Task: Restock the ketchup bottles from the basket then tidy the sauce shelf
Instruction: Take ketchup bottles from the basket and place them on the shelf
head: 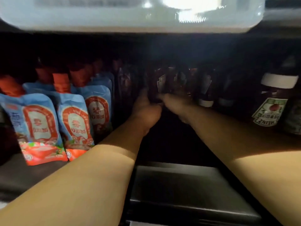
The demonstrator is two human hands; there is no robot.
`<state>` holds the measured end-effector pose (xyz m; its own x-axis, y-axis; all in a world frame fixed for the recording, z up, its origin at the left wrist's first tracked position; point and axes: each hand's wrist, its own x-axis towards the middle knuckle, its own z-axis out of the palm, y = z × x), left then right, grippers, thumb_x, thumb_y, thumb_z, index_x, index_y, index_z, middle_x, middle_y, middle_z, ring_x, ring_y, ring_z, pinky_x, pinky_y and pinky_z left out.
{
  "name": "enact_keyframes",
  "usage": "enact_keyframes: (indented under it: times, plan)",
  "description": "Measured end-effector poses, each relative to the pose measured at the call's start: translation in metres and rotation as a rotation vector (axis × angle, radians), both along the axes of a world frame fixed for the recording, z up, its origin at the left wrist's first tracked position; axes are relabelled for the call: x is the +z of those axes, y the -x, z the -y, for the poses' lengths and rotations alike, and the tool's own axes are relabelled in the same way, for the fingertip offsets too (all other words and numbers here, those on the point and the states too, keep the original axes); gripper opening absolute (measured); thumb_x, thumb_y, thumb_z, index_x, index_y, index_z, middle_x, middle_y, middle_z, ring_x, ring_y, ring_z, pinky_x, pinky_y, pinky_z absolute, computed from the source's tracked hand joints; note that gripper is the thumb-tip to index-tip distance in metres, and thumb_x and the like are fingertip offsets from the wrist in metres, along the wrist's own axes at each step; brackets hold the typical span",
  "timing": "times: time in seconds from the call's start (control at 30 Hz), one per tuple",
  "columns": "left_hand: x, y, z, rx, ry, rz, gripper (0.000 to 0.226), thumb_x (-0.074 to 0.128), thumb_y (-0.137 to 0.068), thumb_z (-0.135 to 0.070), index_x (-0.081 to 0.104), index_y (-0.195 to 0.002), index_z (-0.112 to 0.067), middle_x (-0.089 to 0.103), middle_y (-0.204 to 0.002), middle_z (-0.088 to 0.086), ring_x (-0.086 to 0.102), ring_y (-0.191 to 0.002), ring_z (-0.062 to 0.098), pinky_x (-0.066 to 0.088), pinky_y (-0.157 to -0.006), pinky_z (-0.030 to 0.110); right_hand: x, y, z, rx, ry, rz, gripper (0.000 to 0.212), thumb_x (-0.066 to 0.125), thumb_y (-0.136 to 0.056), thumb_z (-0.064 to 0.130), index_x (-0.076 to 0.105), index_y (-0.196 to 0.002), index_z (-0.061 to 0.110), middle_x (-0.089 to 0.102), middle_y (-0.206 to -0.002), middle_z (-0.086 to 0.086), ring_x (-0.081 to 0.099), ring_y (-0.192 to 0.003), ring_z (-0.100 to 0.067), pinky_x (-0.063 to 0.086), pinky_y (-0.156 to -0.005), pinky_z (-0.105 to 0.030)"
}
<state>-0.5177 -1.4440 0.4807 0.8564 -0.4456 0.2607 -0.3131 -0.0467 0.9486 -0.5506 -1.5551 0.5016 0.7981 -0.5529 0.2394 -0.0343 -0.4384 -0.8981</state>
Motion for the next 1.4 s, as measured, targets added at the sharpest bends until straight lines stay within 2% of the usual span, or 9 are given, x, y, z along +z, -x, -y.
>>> enact_keyframes:
  times: [0.17, 0.33, 0.5, 0.7, 0.9, 1.03, 1.17, 1.3, 1.4]
  plan:
    - [-0.002, -0.005, 0.004, 0.093, 0.035, -0.005, 0.049, 0.056, -0.09, 0.0, 0.059, -0.134, -0.023, 0.064, -0.129, 0.004, 0.06, -0.12, 0.024, 0.047, -0.107, 0.042, -0.023, -0.012, -0.004, -0.031, 0.079, 0.078, 0.057, 0.08, -0.08, 0.039, 0.062, -0.133, 0.029, 0.071, -0.121, 0.004, 0.067, -0.111, -0.015, 0.054, -0.1, -0.036]
    - [-0.002, -0.008, 0.011, 0.149, 0.071, -0.04, 0.046, 0.046, -0.089, 0.013, 0.061, -0.128, -0.008, 0.065, -0.124, 0.021, 0.06, -0.119, 0.036, 0.046, -0.108, 0.048, -0.027, -0.013, 0.004, -0.044, 0.082, 0.126, 0.059, 0.08, -0.082, 0.027, 0.057, -0.137, 0.025, 0.07, -0.123, 0.002, 0.067, -0.112, -0.015, 0.055, -0.099, -0.036]
    - [-0.005, -0.009, 0.013, 0.175, 0.081, -0.02, 0.043, 0.053, -0.089, 0.003, 0.059, -0.128, -0.013, 0.067, -0.124, 0.015, 0.061, -0.118, 0.033, 0.048, -0.105, 0.047, -0.028, -0.011, 0.011, 0.023, -0.019, 0.162, 0.051, 0.079, -0.086, 0.02, 0.061, -0.134, 0.022, 0.071, -0.109, 0.011, 0.067, -0.088, 0.009, 0.051, -0.068, -0.008]
    - [-0.003, -0.008, 0.013, 0.192, 0.038, 0.047, 0.06, 0.066, -0.087, -0.006, 0.048, -0.142, -0.02, 0.063, -0.13, 0.007, 0.059, -0.122, 0.027, 0.049, -0.105, 0.045, -0.026, -0.015, 0.018, 0.078, -0.011, 0.091, 0.06, 0.073, -0.092, 0.01, 0.048, -0.146, 0.012, 0.067, -0.13, -0.006, 0.063, -0.12, -0.019, 0.05, -0.107, -0.041]
    - [-0.003, -0.013, 0.018, 0.259, -0.028, 0.092, 0.058, 0.07, -0.088, -0.015, 0.047, -0.142, -0.019, 0.059, -0.135, 0.006, 0.056, -0.126, 0.024, 0.047, -0.107, 0.043, -0.027, -0.015, 0.017, 0.049, 0.129, 0.001, 0.06, 0.066, -0.098, 0.025, 0.04, -0.153, 0.019, 0.054, -0.147, -0.006, 0.052, -0.134, -0.021, 0.043, -0.113, -0.042]
    - [-0.002, -0.02, 0.028, 0.315, -0.158, 0.136, 0.061, 0.073, -0.086, -0.021, 0.046, -0.141, -0.018, 0.054, -0.138, 0.01, 0.054, -0.127, 0.029, 0.048, -0.105, 0.044, -0.024, -0.008, 0.019, -0.008, 0.199, -0.02, 0.053, 0.062, -0.1, 0.023, 0.046, -0.149, 0.016, 0.056, -0.144, -0.006, 0.055, -0.127, -0.018, 0.045, -0.109, -0.031]
    - [-0.001, -0.03, 0.034, 0.366, -0.268, 0.184, 0.064, 0.073, -0.088, -0.023, 0.043, -0.144, -0.015, 0.051, -0.143, 0.012, 0.05, -0.131, 0.031, 0.046, -0.107, 0.043, -0.018, 0.011, 0.039, -0.154, 0.269, -0.044, 0.033, 0.062, -0.097, 0.016, 0.064, -0.129, 0.01, 0.062, -0.133, -0.006, 0.057, -0.111, -0.012, 0.035, -0.074, 0.004]
    - [0.0, -0.038, 0.04, 0.388, -0.294, 0.151, 0.064, 0.068, -0.094, -0.023, 0.038, -0.15, -0.014, 0.047, -0.148, 0.013, 0.047, -0.135, 0.032, 0.043, -0.109, 0.044, -0.011, 0.025, 0.057, -0.261, 0.296, -0.03, 0.037, 0.065, -0.095, 0.016, 0.064, -0.131, 0.009, 0.061, -0.136, -0.01, 0.055, -0.126, -0.025, 0.033, -0.086, -0.009]
    - [-0.002, -0.041, 0.042, 0.4, -0.273, 0.146, 0.067, 0.067, -0.094, -0.025, 0.034, -0.151, -0.013, 0.045, -0.15, 0.015, 0.047, -0.135, 0.034, 0.044, -0.108, 0.045, 0.005, 0.026, 0.064, -0.375, 0.274, 0.017, 0.049, 0.067, -0.093, 0.019, 0.056, -0.139, 0.01, 0.057, -0.142, -0.009, 0.052, -0.131, -0.025, 0.029, -0.085, -0.007]
